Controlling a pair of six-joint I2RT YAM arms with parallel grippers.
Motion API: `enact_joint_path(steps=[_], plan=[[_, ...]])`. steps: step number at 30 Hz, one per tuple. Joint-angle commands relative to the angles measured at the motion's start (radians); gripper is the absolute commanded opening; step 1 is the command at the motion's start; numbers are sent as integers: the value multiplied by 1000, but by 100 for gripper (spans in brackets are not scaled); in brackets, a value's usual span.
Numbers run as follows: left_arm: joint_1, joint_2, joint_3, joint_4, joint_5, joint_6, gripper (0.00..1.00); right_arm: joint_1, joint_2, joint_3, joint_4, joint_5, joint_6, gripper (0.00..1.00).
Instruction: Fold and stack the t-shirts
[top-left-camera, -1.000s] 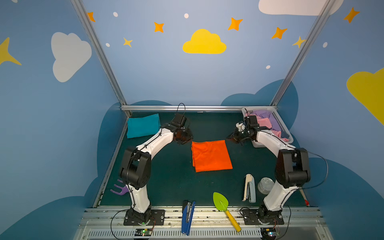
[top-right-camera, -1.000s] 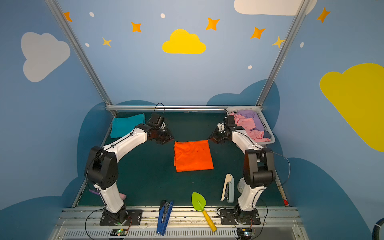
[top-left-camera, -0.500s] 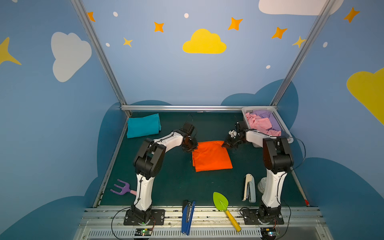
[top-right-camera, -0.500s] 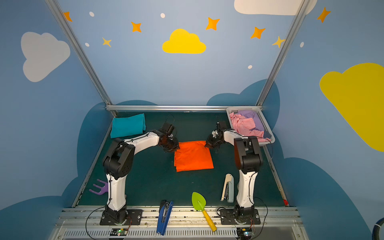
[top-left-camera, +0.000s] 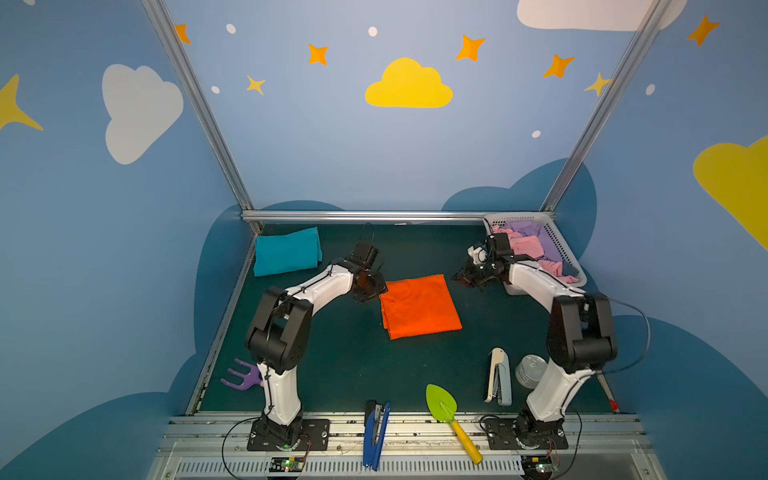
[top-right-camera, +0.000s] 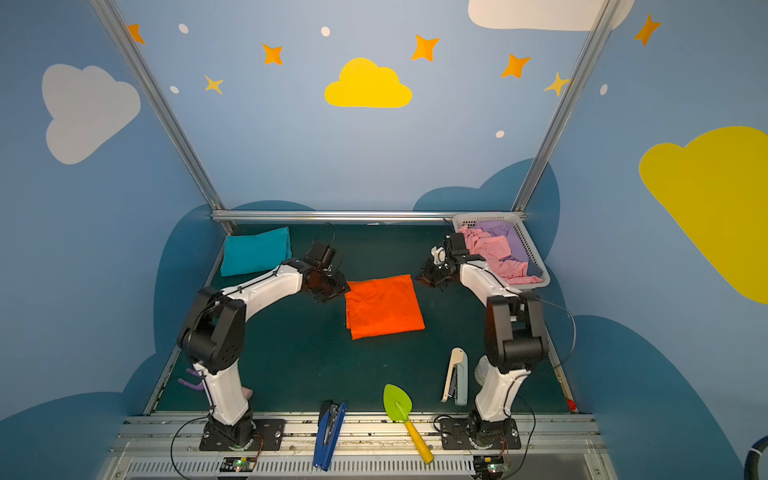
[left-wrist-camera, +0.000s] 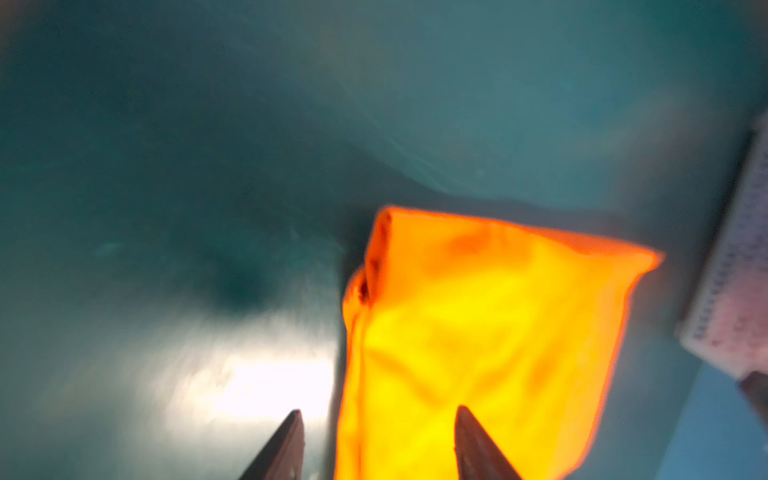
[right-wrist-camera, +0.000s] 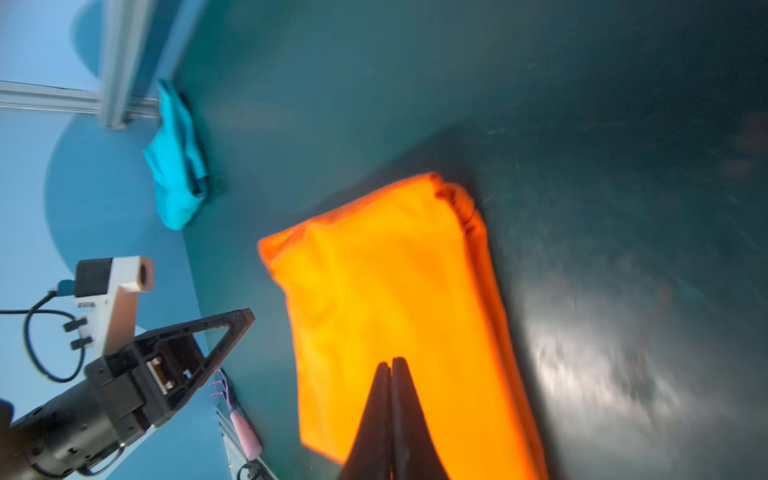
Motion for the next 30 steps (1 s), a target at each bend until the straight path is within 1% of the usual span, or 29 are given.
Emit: enact_joint_path(steps=[1,3,5,9,11,13,15,17,20,23,27,30], plan=[[-27,-35,-58,2,-45,0,68,-1,-90,-61,-35,39,-26,5],[-44,-19,-84,29,-32,-10,72,0,-130,-89,-40,33,-25,5],[-61,8,-100,56,-30,-18,74,0,-162,-109,-43,32,-25,6],[-79,64,-119,101,-55,-38,74,-3,-201,-105,-78,39,-40,7],[-84,92,-133,154,-37,-53,74,-5,-211,-96,-94,40,-48,7],[-89,120,-135,196,-16,-67,71,-6,-212,-89,-104,38,-50,7],[-98,149,-131,234,5,-83,64,-5,-211,-89,-107,33,-48,7],[-104,188,-118,271,43,-100,47,-5,-206,-94,-110,29,-42,7],[-101,254,-75,287,72,-116,28,-6,-200,-102,-104,25,-38,7],[-65,300,-16,269,89,-107,5,-7,-195,-109,-104,26,-36,8],[35,298,74,164,67,-47,4,-6,-188,-111,-112,32,-40,8],[127,298,176,57,77,38,4,-6,-173,-114,-109,33,-38,8]])
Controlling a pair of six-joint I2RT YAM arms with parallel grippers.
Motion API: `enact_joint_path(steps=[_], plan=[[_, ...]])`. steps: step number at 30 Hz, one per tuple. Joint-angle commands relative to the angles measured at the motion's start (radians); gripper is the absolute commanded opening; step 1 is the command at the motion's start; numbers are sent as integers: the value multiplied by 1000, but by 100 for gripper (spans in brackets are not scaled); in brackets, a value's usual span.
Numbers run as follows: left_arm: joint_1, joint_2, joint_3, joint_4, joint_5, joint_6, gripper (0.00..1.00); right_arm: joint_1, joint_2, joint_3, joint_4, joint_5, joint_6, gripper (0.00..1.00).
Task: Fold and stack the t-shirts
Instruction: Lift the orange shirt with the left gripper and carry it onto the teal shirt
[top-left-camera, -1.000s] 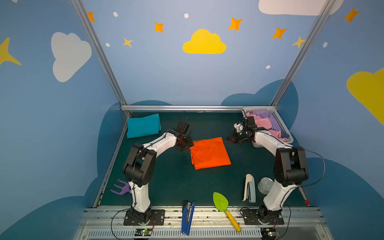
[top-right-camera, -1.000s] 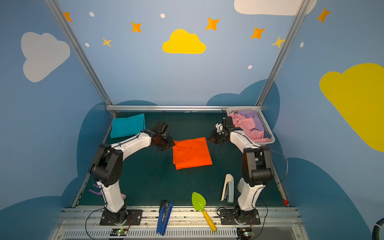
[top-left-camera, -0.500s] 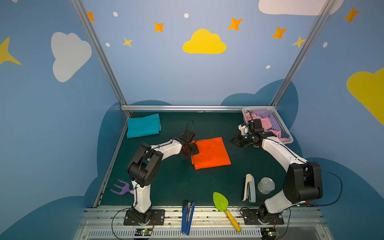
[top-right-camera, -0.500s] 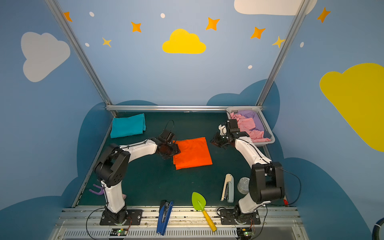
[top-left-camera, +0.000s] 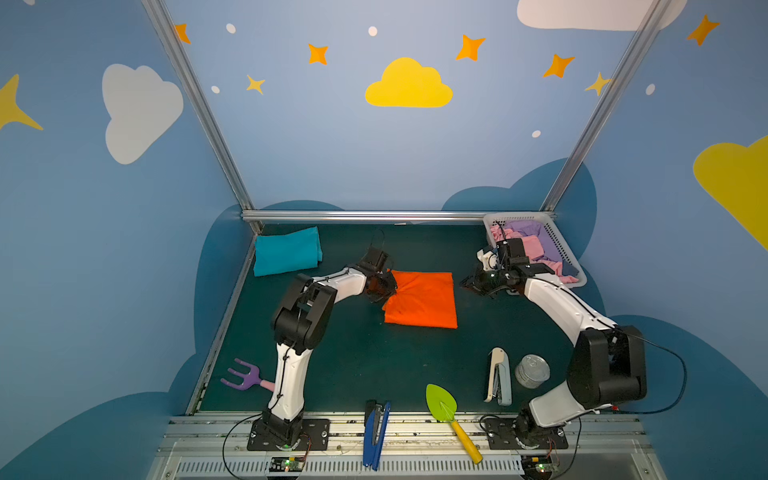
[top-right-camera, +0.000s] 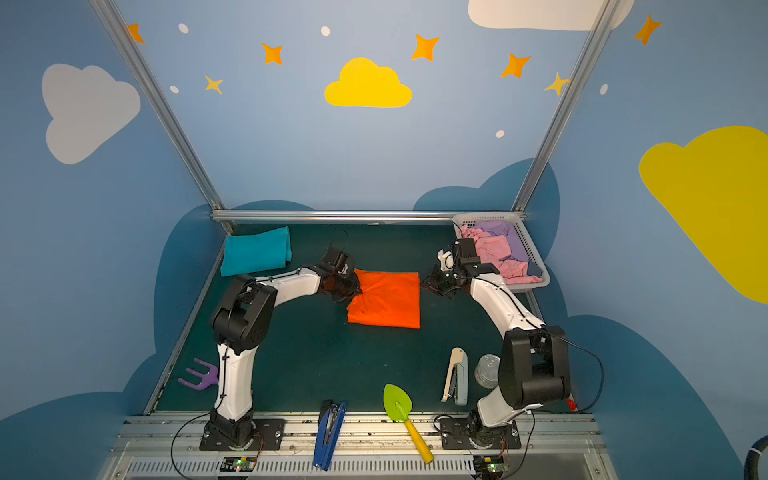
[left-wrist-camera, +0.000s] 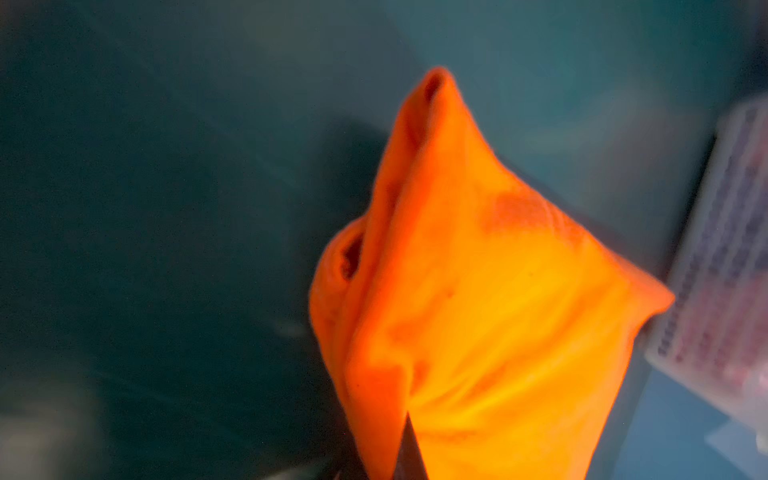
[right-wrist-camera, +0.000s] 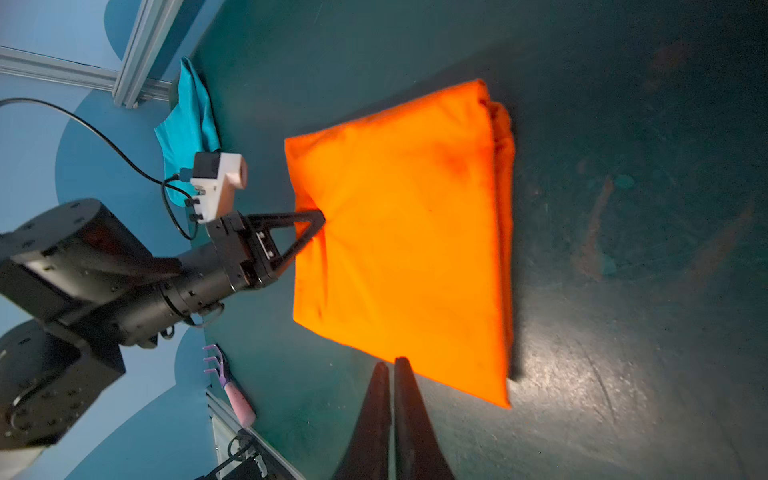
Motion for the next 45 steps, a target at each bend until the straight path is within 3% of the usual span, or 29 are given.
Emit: enact_joint_path(steps=[1,10,22,28,45], plan=[[121,26,112,-203,-40,120,4,-2,19,-12,-16,0,-5,8],[295,184,596,-540,-90,329,4,18,128,-8,46,-39,47,7],[428,399,1161,-814,-110,435,4,59,217,17,55,-12,68,6],[485,373,1215,-804,-143,492,4,81,250,31,58,-8,77,6],[625,264,1308,-821,-54,508,4,135,329,71,58,-8,97,4]])
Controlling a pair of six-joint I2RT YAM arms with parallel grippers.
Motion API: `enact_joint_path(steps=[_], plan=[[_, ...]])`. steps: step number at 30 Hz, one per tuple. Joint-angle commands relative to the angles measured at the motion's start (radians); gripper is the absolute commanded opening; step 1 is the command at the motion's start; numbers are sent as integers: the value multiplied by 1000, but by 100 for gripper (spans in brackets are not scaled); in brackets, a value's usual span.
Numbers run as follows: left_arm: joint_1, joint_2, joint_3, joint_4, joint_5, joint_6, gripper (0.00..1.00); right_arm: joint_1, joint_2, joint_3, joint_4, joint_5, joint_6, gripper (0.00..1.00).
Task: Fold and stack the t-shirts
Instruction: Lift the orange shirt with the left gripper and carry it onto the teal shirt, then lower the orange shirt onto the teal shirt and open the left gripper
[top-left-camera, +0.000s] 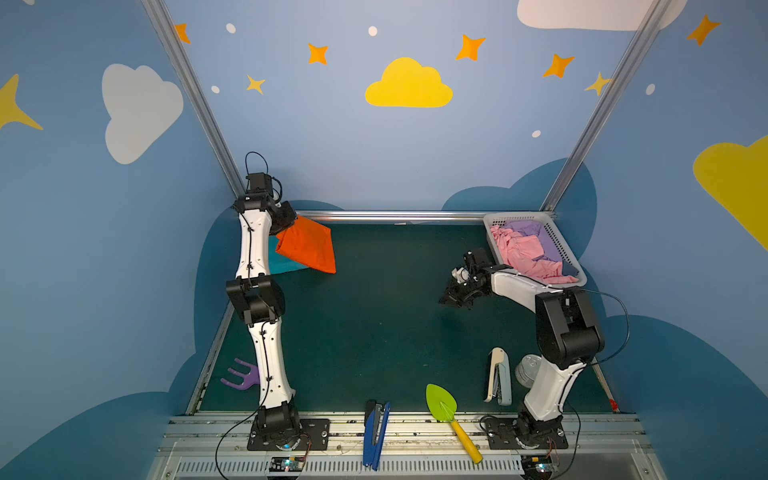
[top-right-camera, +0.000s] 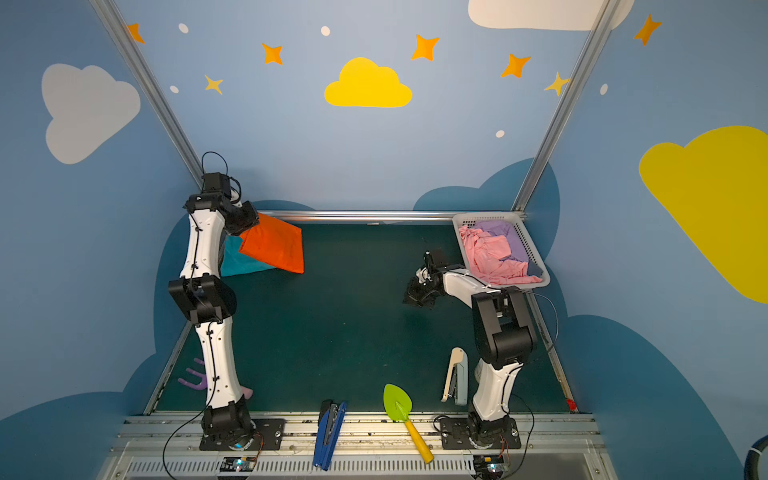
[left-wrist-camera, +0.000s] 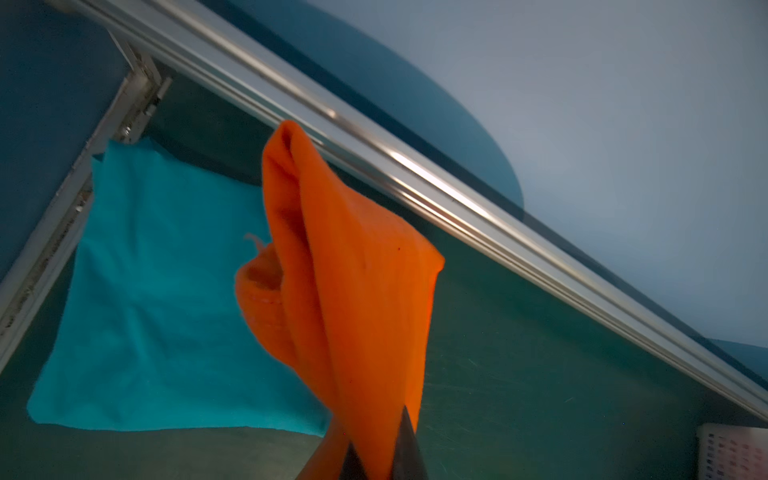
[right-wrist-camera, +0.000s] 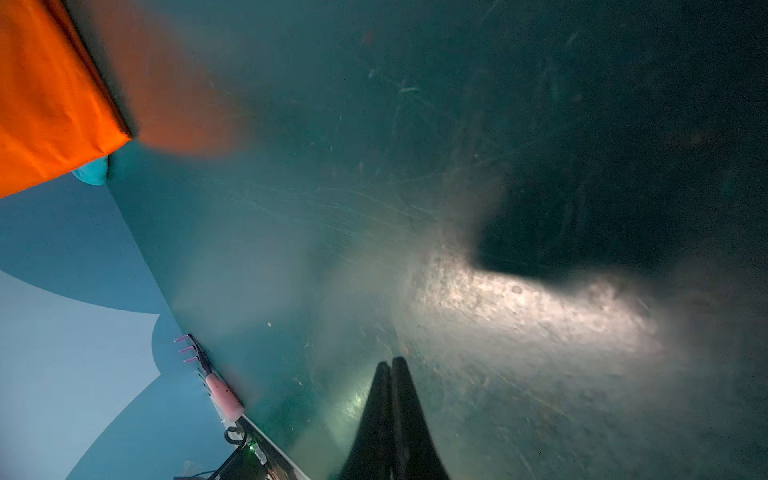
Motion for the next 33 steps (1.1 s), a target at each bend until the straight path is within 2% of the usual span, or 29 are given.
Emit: enact_joint_path(steps=[1,16,22,28,30,33], plan=[[19,-68,33,-7,19,28,4,11,18,36,-2,5,6,4],[128,6,3,32,93,13,4,29,41,56,-13,13,11,4],[145,84,-61,87,100,25,7,34,51,61,-9,11,15,3],[162,193,-54,99,61,23,6,37,58,60,-15,14,11,3],[172,223,-37,101,31,17,9,37,61,61,-19,19,8,3],[180,255,14,70,-13,14,21,37,63,56,-12,15,9,2]])
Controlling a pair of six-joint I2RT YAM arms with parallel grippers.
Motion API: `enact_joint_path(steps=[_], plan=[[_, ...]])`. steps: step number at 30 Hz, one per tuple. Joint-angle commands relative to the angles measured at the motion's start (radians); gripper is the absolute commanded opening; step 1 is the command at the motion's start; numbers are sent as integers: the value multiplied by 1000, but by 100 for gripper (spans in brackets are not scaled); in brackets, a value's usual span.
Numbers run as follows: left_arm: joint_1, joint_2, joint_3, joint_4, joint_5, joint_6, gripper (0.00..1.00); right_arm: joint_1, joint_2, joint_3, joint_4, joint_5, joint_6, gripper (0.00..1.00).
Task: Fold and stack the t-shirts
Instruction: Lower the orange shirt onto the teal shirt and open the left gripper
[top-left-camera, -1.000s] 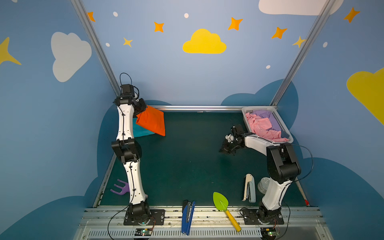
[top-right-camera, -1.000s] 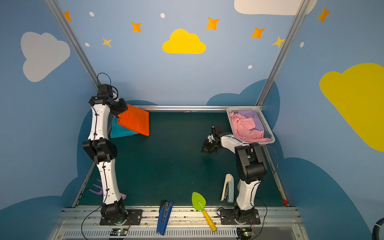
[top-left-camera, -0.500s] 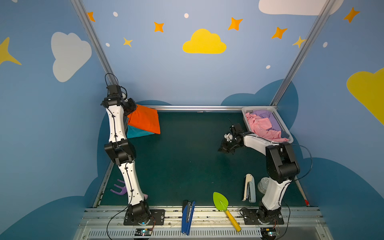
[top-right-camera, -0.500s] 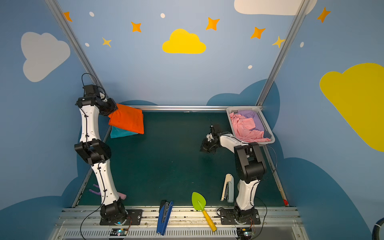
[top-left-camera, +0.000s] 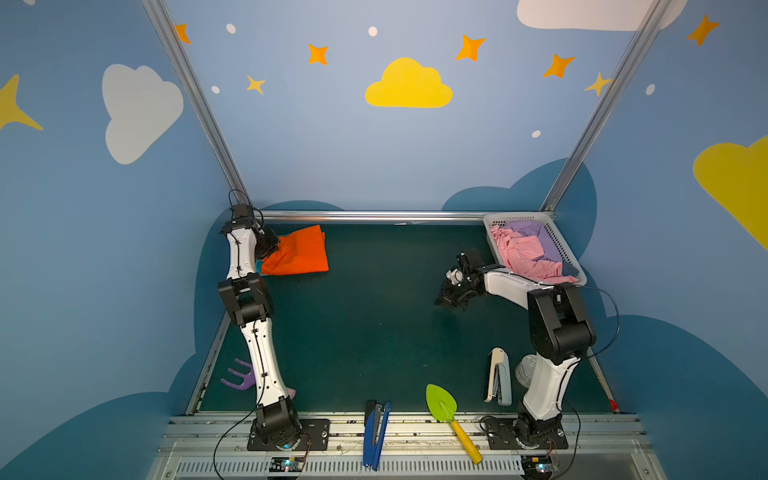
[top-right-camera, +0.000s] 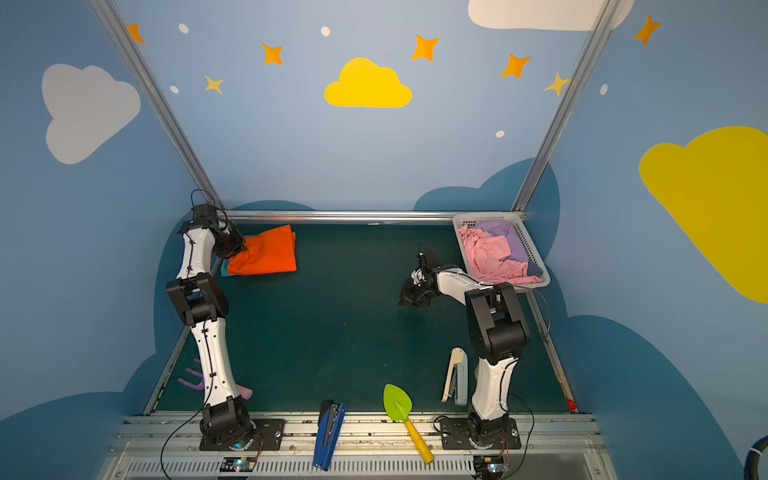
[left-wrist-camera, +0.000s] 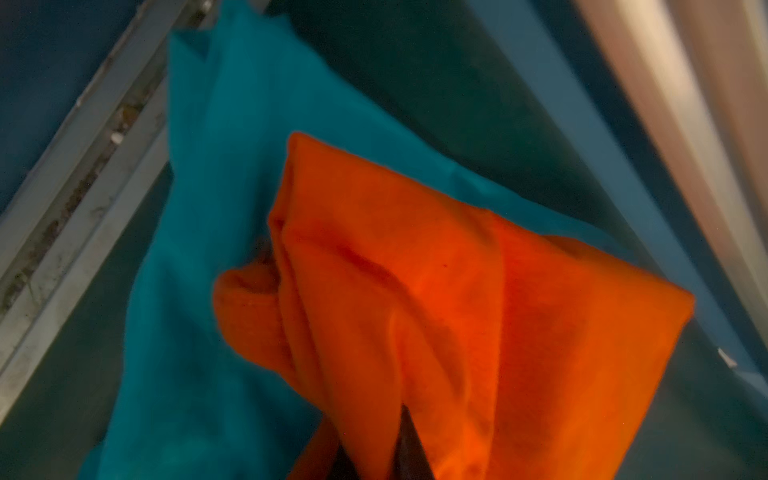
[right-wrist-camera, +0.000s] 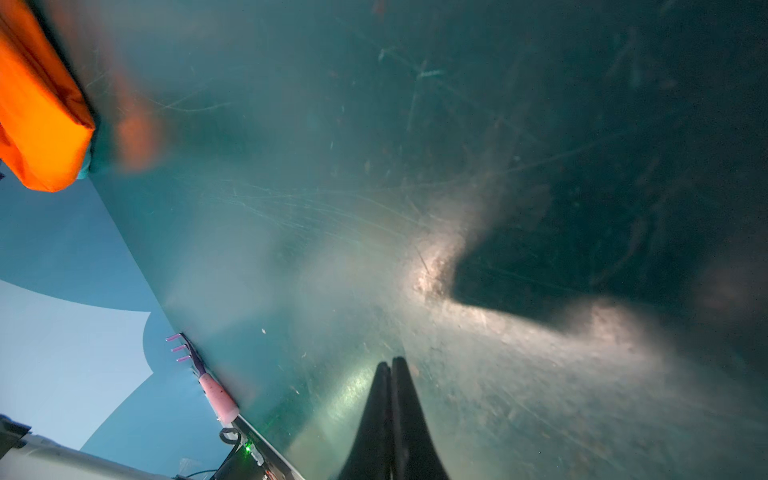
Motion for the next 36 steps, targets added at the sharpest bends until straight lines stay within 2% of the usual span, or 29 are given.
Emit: enact_joint_path(steps=[1,3,5,8,10,12,15,17,19,24,27,29,32,36], plan=[[13,-3,55,-19,-66,7,26,4,12,22,-10,8,-1,2],[12,-18,48,-29,-106,2,36,5,4,19,-5,7,3,2],[8,-50,31,-42,-193,-13,38,6,-16,14,-5,12,3,3],[2,-121,-25,-75,-431,-88,29,6,-63,2,-5,24,1,3],[5,-173,-76,-118,-577,-187,26,5,-102,-4,-6,31,-2,3],[9,-217,-120,-164,-615,-239,25,4,-148,-6,-19,42,-6,3],[6,-286,-185,-221,-618,-303,34,4,-249,-10,-46,70,-24,7],[-4,-356,-275,-216,-613,-331,48,4,-329,-15,-81,107,-45,9],[-21,-453,-413,-162,-618,-343,57,3,-415,-20,-121,155,-69,11],[-74,-738,-777,53,-589,-368,63,-11,-638,-64,-195,277,-105,17],[-103,-856,-915,198,-497,-346,63,-20,-780,-168,-117,336,-109,19],[-130,-890,-951,246,-451,-336,62,-20,-873,-280,18,355,-138,22],[-168,-865,-917,257,-392,-311,60,-25,-980,-370,83,406,-111,31],[-231,-764,-821,258,-317,-285,61,-27,-1001,-405,105,440,-124,33]])
